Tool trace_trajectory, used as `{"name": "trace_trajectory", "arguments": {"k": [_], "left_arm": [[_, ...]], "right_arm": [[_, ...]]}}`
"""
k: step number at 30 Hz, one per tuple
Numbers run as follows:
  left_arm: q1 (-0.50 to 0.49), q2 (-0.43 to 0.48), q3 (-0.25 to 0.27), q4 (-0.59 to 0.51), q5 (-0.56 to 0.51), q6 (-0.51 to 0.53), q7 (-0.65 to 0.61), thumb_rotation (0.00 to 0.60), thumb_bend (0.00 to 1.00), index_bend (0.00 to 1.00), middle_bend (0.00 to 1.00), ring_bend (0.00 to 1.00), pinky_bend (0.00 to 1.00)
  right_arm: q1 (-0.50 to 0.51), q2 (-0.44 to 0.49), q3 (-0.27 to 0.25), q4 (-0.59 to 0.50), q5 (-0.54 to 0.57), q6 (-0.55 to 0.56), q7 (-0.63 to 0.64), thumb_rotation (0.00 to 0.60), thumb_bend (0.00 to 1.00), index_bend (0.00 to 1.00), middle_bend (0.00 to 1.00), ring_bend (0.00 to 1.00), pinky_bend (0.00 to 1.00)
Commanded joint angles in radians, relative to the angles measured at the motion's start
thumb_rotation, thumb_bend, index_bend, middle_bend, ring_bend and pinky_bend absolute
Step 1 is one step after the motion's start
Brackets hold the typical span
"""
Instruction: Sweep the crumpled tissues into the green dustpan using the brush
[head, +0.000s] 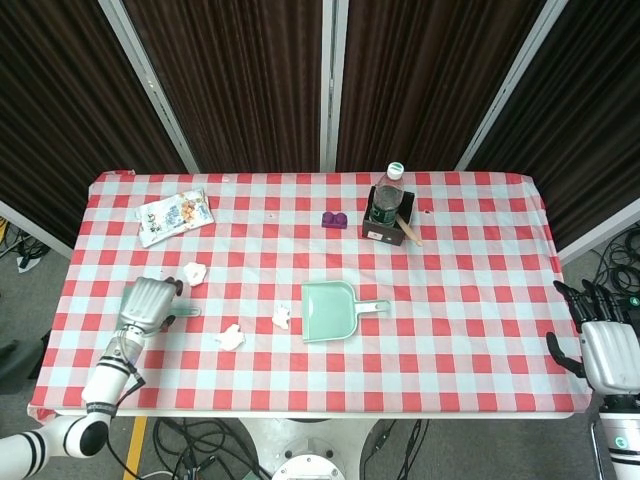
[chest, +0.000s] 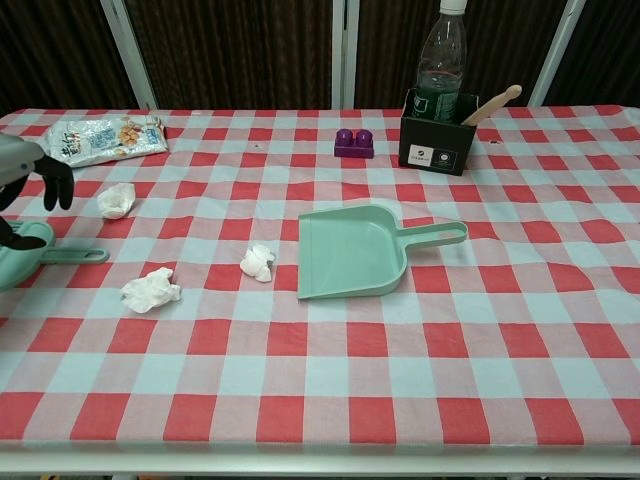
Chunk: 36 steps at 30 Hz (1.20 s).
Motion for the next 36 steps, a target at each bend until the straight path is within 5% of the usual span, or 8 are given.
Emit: {"name": "trace_trajectory", "arguments": {"k": [1, 11, 36], "left_arm": [[-0.031, -0.065, 0.013, 0.043, -0.078, -0.004, 0.106, 0.6, 0.22, 0.44, 0.45, 0.66, 0.93], [-0.061, -0.126, 0.024, 0.083, -0.181, -0.001, 0.185, 0.6, 0.24, 0.45, 0.46, 0.66, 0.93], [-0.105, -0.133, 0.063, 0.108, -0.245, -0.026, 0.174, 0.6, 0.33, 0.48, 0.49, 0.67, 0.93]], "right_arm": [[0.0, 0.0, -0.001, 0.001, 0.004, -0.003, 0.001, 0.6, 0.33, 0.11, 0.19, 0.03, 0.06], [0.001, -0.002, -0.002, 0.007, 0.017, -0.014, 0.008, 0.6, 0.33, 0.11, 0.19, 0.03, 0.06], [-0.002, -0.006, -0.004, 0.013, 0.036, -0.025, 0.014, 0.6, 0.33, 0.11, 0.19, 0.03, 0.06]]}}
